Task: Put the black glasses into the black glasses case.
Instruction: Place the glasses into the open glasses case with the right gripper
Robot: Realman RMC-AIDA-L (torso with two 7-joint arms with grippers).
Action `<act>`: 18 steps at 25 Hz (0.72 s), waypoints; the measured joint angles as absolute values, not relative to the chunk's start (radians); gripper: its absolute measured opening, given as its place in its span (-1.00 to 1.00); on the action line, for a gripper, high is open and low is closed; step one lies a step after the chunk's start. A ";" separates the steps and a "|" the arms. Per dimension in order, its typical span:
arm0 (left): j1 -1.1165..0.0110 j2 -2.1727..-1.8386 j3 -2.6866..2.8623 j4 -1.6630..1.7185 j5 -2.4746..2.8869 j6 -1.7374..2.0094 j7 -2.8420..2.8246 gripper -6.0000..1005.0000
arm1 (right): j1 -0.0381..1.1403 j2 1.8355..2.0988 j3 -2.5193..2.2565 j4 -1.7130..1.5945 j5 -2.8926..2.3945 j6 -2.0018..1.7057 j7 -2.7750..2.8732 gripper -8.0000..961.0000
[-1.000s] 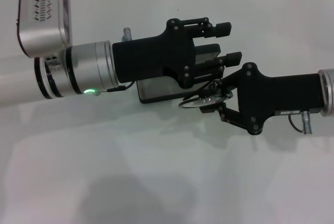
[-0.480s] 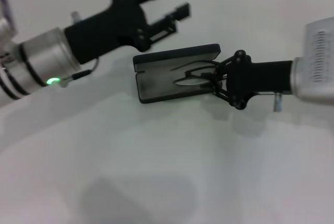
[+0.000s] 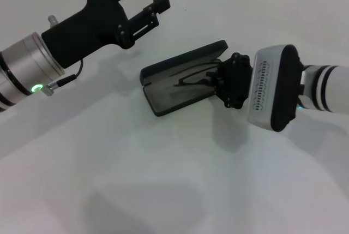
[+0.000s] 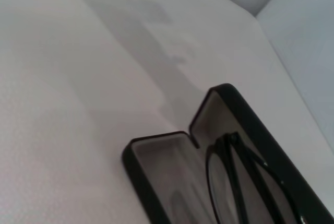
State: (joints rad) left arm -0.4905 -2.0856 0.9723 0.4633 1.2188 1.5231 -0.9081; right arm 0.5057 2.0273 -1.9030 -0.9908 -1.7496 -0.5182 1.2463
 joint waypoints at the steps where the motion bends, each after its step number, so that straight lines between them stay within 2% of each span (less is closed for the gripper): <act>1: -0.491 -2.086 0.972 0.463 1.221 1.522 -0.908 0.14 | 0.506 2.027 -1.943 -0.991 -1.749 -0.455 1.277 -0.77; 18: -0.498 -2.085 0.979 0.463 1.226 1.509 -0.908 0.14 | 0.511 2.024 -1.991 -1.035 -1.793 -0.421 1.305 -0.77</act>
State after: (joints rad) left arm -0.4982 -2.0850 0.9786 0.4632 1.2256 1.5093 -0.9081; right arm 0.5115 2.0240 -1.9907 -1.0353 -1.7933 -0.4213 1.3050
